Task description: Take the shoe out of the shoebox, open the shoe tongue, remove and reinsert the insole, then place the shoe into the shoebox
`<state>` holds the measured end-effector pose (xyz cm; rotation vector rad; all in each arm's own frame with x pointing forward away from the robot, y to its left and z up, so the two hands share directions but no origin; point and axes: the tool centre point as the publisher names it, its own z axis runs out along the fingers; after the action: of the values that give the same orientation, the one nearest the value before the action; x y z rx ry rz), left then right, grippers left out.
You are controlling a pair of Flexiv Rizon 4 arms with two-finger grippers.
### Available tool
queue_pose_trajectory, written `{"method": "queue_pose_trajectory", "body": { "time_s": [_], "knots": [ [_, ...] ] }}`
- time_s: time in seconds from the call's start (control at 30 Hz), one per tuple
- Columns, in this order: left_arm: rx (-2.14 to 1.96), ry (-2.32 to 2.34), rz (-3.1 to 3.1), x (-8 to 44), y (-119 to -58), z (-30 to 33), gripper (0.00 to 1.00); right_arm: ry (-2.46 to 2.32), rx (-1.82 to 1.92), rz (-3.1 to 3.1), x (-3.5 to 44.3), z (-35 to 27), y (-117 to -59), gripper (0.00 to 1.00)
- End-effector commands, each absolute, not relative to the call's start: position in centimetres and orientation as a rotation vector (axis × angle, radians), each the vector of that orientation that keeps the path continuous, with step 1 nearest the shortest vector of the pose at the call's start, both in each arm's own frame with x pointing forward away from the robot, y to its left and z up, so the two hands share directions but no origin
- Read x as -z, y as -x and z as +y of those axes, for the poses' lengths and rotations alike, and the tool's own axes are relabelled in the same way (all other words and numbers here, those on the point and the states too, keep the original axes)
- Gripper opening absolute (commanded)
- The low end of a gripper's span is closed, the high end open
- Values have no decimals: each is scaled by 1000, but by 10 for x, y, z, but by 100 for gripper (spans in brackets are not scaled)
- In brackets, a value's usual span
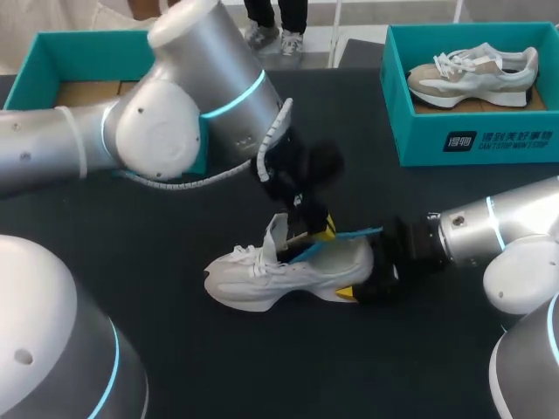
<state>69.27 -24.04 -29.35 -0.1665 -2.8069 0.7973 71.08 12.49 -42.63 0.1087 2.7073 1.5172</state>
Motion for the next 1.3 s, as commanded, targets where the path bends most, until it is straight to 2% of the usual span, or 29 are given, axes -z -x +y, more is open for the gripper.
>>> {"method": "queue_pose_trajectory", "body": {
  "time_s": [0.03, 0.1, 0.2, 0.23, 0.3, 0.5, 0.8, 0.83, 0.9, 1.13, 1.3],
  "knots": [
    [-876, 118, -2904, 300, -673, -234, 64, -110, -1510, 2709, 433, 128, -711, 0],
    [-925, 98, -2943, 302, -673, -232, 71, -110, -1510, 2709, 433, 128, -711, 0],
    [-976, 54, -2998, 304, -672, -231, 65, -110, -1510, 2709, 433, 128, -711, 0],
    [-986, 29, -3025, 304, -672, -231, 58, -110, -1510, 2709, 433, 128, -711, 0],
    [-1004, 27, -3051, 307, -673, -232, 49, -110, -1510, 2709, 433, 128, -711, 0],
    [-1031, 8, -3108, 313, -677, -240, 44, -110, -1510, 2709, 433, 128, -711, 0],
    [-1030, -20, -3146, 321, -686, -253, 29, -110, -1510, 2709, 433, 128, -711, 0],
    [-1025, -23, -3147, 322, -688, -253, 23, -110, -1510, 2709, 433, 128, -711, 0],
    [-1013, -27, -3144, 323, -689, -254, 0, -110, -1510, 2709, 433, 128, -711, 0],
    [-997, -29, -3110, 325, -690, -250, 0, -110, -1510, 2709, 433, 128, -711, 0],
    [-1050, -22, -3042, 303, -684, -238, 0, -110, -1510, 2709, 433, 128, -711, 0]
  ]
}}
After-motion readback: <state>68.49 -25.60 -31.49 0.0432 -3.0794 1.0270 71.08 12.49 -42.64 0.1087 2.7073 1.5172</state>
